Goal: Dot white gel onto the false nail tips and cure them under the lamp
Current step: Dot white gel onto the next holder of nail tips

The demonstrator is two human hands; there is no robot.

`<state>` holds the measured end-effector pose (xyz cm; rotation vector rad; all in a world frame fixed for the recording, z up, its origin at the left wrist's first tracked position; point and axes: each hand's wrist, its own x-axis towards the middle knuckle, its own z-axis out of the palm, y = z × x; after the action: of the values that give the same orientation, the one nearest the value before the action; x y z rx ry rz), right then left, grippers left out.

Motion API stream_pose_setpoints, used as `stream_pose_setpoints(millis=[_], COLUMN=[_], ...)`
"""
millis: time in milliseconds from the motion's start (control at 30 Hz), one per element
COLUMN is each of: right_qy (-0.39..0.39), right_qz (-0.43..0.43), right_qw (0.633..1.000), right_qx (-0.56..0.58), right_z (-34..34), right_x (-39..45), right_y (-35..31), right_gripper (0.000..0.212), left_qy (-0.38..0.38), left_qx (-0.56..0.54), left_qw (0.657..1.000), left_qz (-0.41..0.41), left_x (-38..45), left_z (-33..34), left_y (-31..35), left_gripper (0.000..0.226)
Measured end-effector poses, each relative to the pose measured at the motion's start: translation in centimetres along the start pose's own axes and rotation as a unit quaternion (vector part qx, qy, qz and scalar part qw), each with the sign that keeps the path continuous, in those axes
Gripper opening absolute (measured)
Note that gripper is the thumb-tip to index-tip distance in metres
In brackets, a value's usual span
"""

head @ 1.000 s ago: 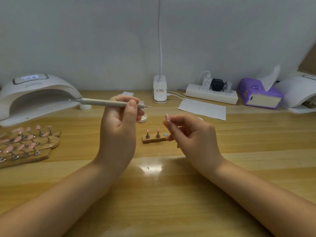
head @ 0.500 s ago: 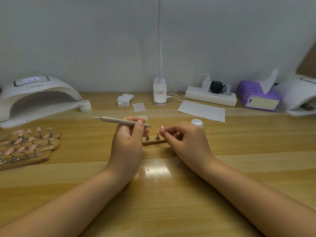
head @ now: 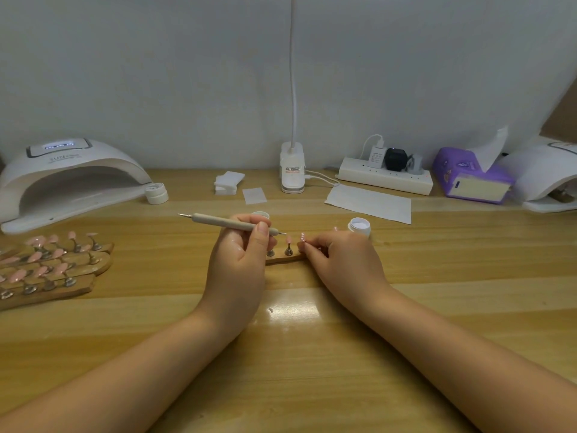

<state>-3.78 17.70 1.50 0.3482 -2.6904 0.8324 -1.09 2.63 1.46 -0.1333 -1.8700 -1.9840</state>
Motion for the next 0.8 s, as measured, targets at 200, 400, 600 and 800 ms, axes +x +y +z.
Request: stream_pose_setpoints(millis=[200,400,600,800], right_qy=[0.009,-0.007,-0.003,0.074], right_qz=[-0.003,0.000,-0.011,-0.048], right_qw=[0.996,0.994,0.991,0.992], right_qx=[-0.089,-0.107,-0.133,-0.094], right_z=[-0.11,-0.21,-0.26,-0.04], right_x=[-0.40,-0.33,-0.20,-0.88], right_y=[-0.57,-0.64,-0.45,-0.64], right_gripper=[0.029,0.030,0.033,0.028], left_qy=[0.001,-0.016,-0.035,-0.054], left_qx=[-0.003,0.006,0.000,-0.017], left_qw=[1.000,1.000,0.999,0.998], left_qz=[0.001,0.003,0.008,0.005], left_x=[0.00,0.00,-0.05,-0.17], left_z=[-0.01,-0.08,-0.06,-0.02], left_y=[-0.01,-0.01,0.03,-0.10], left_gripper=[0.014,0.012,0.012,0.014])
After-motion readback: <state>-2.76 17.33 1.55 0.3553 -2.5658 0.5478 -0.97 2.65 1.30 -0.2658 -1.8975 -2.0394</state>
